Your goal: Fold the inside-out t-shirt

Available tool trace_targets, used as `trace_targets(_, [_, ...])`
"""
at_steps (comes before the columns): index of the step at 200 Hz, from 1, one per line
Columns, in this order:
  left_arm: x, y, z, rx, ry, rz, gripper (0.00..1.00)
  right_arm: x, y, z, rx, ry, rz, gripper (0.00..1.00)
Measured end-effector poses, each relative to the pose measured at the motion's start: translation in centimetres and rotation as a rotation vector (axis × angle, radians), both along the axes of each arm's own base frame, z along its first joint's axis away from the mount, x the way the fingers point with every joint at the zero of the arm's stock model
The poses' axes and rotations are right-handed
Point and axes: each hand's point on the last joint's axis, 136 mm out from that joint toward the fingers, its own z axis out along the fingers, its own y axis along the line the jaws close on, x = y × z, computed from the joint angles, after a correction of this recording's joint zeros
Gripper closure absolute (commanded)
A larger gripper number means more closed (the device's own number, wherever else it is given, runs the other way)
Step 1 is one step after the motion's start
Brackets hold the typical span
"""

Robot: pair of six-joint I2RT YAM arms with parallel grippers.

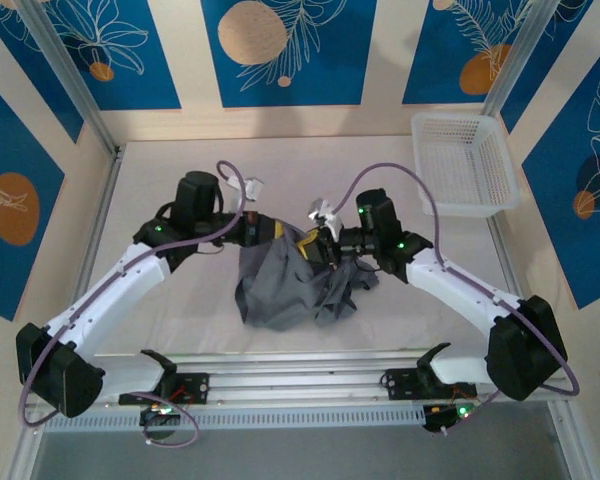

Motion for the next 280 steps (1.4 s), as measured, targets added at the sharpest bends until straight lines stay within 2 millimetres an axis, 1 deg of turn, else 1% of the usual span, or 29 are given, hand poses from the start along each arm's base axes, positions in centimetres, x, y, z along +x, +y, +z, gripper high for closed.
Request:
trace_targets(9, [1.2, 0.8, -0.5, 0.017, 0.003, 0.032, 0.82, -0.5, -0.2, 1.4, 0.053, 0.057, 0.009, 1.00])
trace_targets(17, [2.1, 1.1, -1.3, 0.028, 0.021, 0.049, 0.68, -1.1, -0.2, 2.8, 0.104, 0.102, 0.017, 1.00])
trace_targets(25, [3.0, 1.2, -2.1, 0.039, 0.042, 0.063, 0.60, -1.9, -0.3, 4.0, 0.148, 0.145, 0.021, 1.00])
trace_targets(33, [3.9, 1.3, -3.1, 0.046, 0.072, 0.077, 0.56, -2.3, -0.4, 4.9, 0.180, 0.180, 0.015, 1.00])
trace_targets(43, [4.5, 1.3, -4.2, 0.057, 0.104, 0.090, 0.53, -2.7, -0.7, 5.9, 0.213, 0.223, 0.000, 1.00])
trace_targets(54, [4.7, 1.4, -4.8, 0.064, 0.119, 0.104, 0.52, -2.4, -1.1, 6.7, 0.243, 0.270, -0.038, 1.00])
trace_targets(62, [4.6, 1.6, -4.7, 0.067, 0.114, 0.110, 0.51, -1.9, -1.5, 7.1, 0.265, 0.299, -0.074, 1.00])
trace_targets(76, [3.9, 2.0, -3.6, 0.058, 0.084, 0.121, 0.49, -1.0, -2.3, 7.0, 0.291, 0.353, -0.140, 1.00])
trace_targets(90, [2.6, 2.6, -1.8, 0.030, 0.044, 0.133, 0.50, -0.2, -2.8, 6.4, 0.302, 0.400, -0.200, 1.00])
trace_targets(107, [0.2, 2.9, 0.1, -0.019, 0.007, 0.139, 0.50, 0.4, -3.0, 5.9, 0.305, 0.437, -0.244, 1.00])
trace_targets(127, [-2.9, 1.9, 1.1, -0.055, 0.010, 0.108, 0.48, 0.6, -3.0, 5.8, 0.310, 0.457, -0.266, 1.00])
trace_targets(137, [-3.9, 1.2, 1.0, -0.055, 0.022, 0.095, 0.45, 0.7, -3.0, 5.7, 0.309, 0.469, -0.272, 1.00])
trace_targets(149, [-4.2, 0.4, 0.4, -0.043, 0.046, 0.092, 0.40, 0.7, -2.6, 5.4, 0.303, 0.484, -0.268, 1.00])
trace_targets(162, [-3.8, -0.3, -1.0, -0.012, 0.085, 0.104, 0.36, 0.4, -2.1, 4.9, 0.291, 0.498, -0.255, 1.00])
trace_targets(173, [-2.7, -0.6, -2.6, 0.025, 0.115, 0.125, 0.35, 0.3, -1.7, 4.7, 0.283, 0.511, -0.241, 1.00])
trace_targets(184, [-1.6, -0.9, -4.3, 0.063, 0.147, 0.149, 0.39, 0.1, -1.4, 4.7, 0.282, 0.524, -0.229, 1.00])
trace_targets(192, [-1.0, -1.1, -5.5, 0.089, 0.170, 0.166, 0.50, 0.0, -1.2, 4.8, 0.287, 0.533, -0.222, 1.00])
trace_targets(196, [-0.7, -1.2, -6.0, 0.103, 0.173, 0.169, 0.59, 0.0, -1.2, 4.8, 0.288, 0.535, -0.220, 1.00])
trace_targets(205, [-0.2, -1.2, -6.9, 0.121, 0.190, 0.183, 0.96, 0.0, -1.2, 5.0, 0.296, 0.544, -0.221, 1.00])
trace_targets(206, [-0.2, -1.3, -7.0, 0.123, 0.192, 0.182, 0.99, 0.0, -1.3, 5.0, 0.297, 0.546, -0.223, 1.00])
trace_targets(207, [-0.2, -1.3, -7.0, 0.123, 0.190, 0.181, 1.00, 0.1, -1.3, 5.0, 0.297, 0.547, -0.223, 1.00])
trace_targets(216, [0.1, -1.3, -7.2, 0.125, 0.193, 0.181, 1.00, 0.4, -1.5, 5.0, 0.302, 0.560, -0.236, 1.00])
trace_targets(228, [0.3, -1.4, -6.4, 0.085, 0.191, 0.161, 1.00, 1.3, -2.3, 4.7, 0.309, 0.591, -0.273, 0.95])
trace_targets(236, [0.6, -1.5, -5.3, 0.036, 0.185, 0.150, 1.00, 2.4, -3.1, 4.2, 0.314, 0.614, -0.309, 0.89])
trace_targets(244, [1.0, -1.6, -4.0, -0.024, 0.179, 0.141, 1.00, 3.6, -4.0, 3.1, 0.318, 0.648, -0.353, 0.79])
trace_targets(253, [1.2, -1.5, -2.4, -0.089, 0.166, 0.128, 1.00, 5.1, -5.3, 1.1, 0.314, 0.709, -0.410, 0.67])
trace_targets(259, [1.1, -1.4, -1.4, -0.123, 0.158, 0.119, 1.00, 5.8, -6.0, -0.5, 0.304, 0.758, -0.443, 0.61])
trace_targets(271, [0.8, -1.3, 0.3, -0.174, 0.136, 0.097, 1.00, 6.9, -7.4, -4.1, 0.277, 0.855, -0.504, 0.55])
trace_targets(280, [0.2, -1.2, 1.5, -0.203, 0.118, 0.077, 1.00, 7.0, -8.2, -6.3, 0.258, 0.925, -0.537, 0.52])
